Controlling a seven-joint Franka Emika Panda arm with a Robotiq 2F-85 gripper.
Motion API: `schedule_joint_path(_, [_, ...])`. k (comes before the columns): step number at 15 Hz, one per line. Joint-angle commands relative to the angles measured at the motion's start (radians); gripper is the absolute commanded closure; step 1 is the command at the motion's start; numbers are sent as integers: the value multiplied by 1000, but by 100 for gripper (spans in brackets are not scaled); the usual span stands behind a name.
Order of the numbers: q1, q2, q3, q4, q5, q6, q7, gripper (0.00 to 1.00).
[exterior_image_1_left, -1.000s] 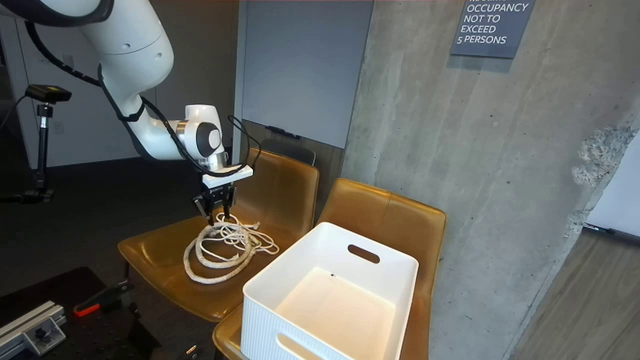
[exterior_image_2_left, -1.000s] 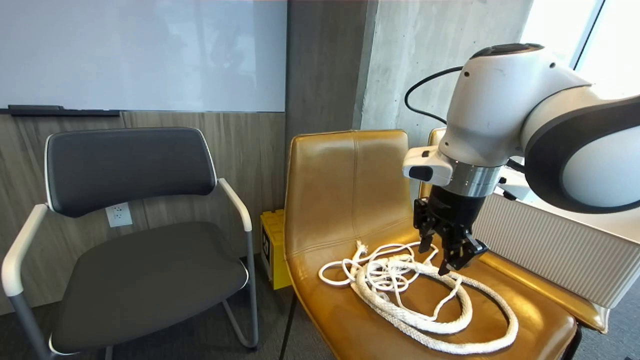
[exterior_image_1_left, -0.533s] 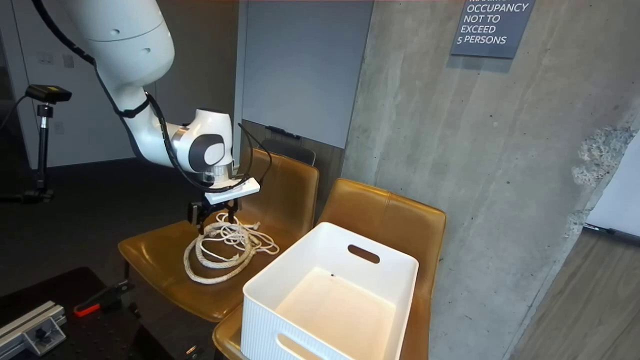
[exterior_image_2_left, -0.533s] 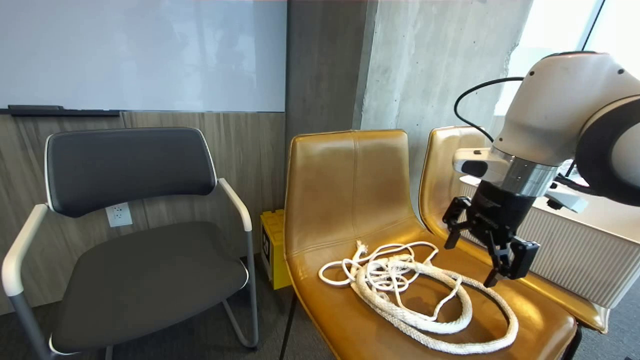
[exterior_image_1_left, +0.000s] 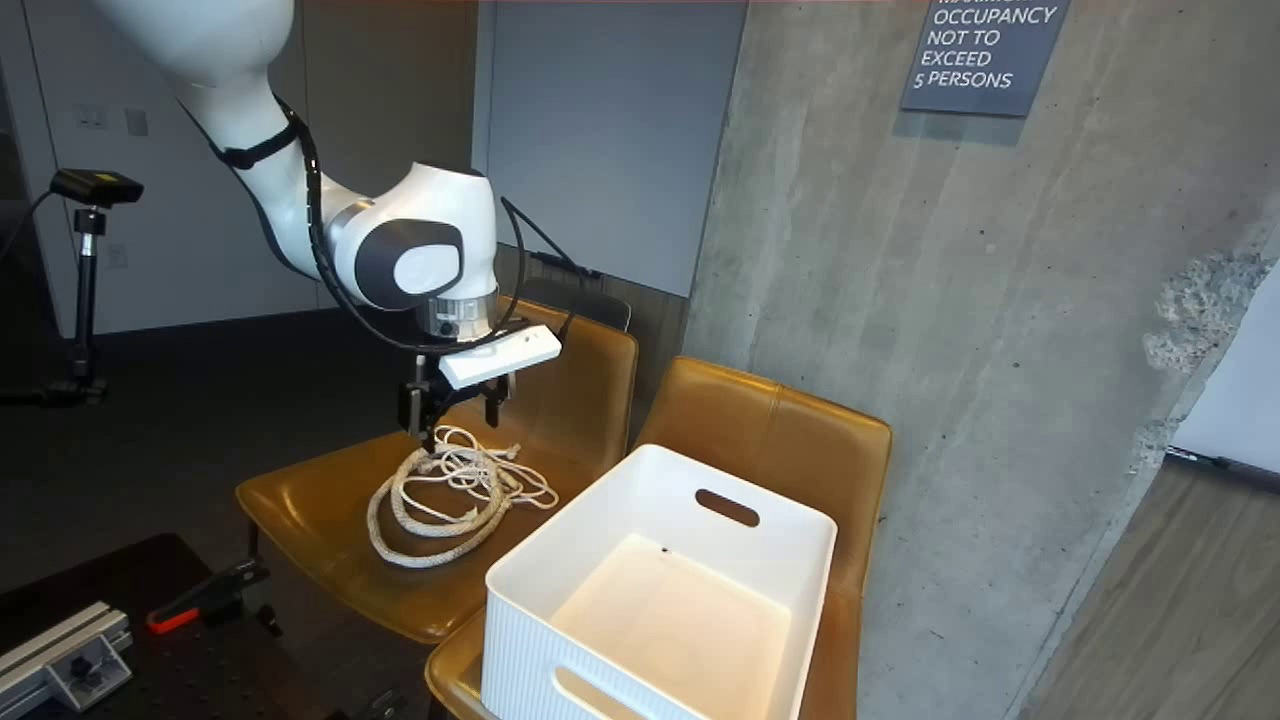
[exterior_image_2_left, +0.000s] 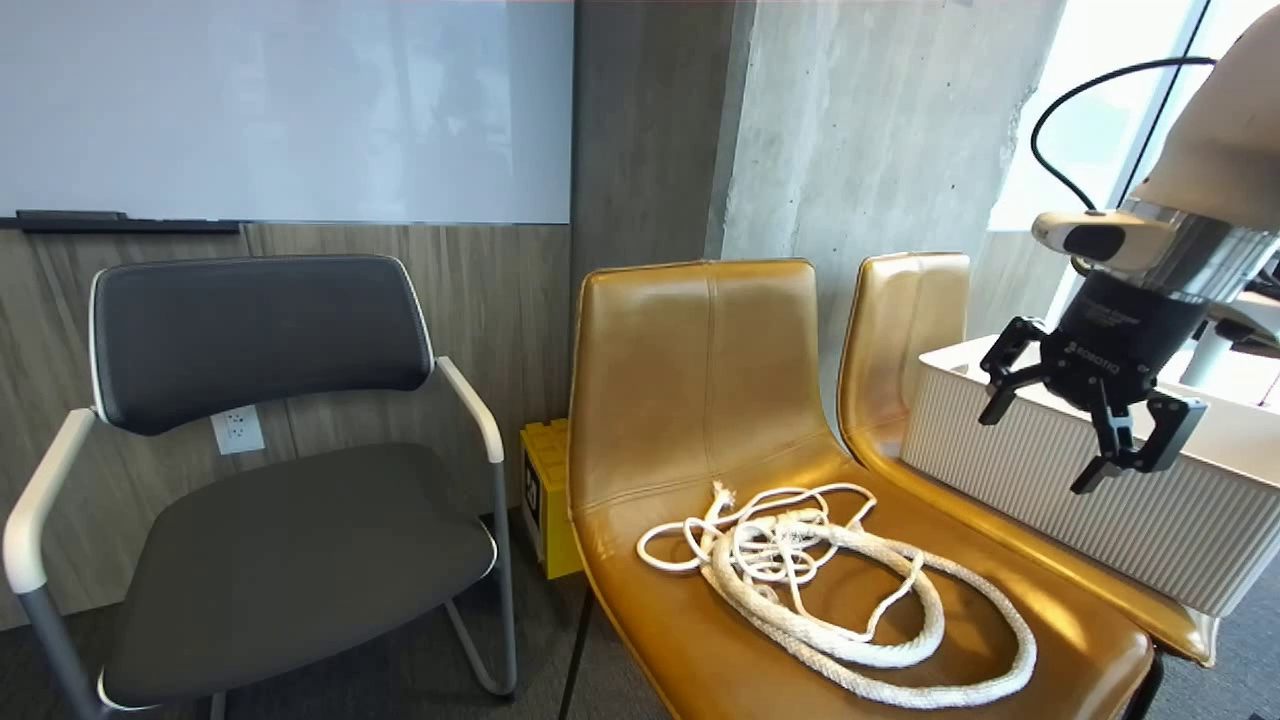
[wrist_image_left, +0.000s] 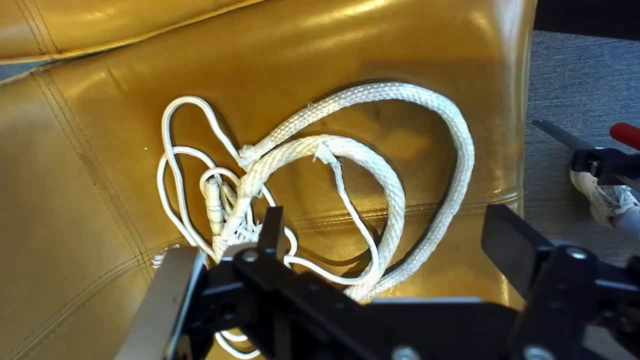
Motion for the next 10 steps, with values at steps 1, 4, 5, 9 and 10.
schedule_joint_path(1, [15,-62,-53,4,73,-34,-140,0])
schedule_joint_path(4, [52,-49,-88,4,55,-14,-107,0])
schedule_joint_path(5, [51,-49,-91,4,55,-14,-113,0])
schedule_joint_path(9, [54,-49,-91,4,54,-14,-113,0])
schedule_joint_path(10, [55,-49,-91,4,54,-14,-113,0])
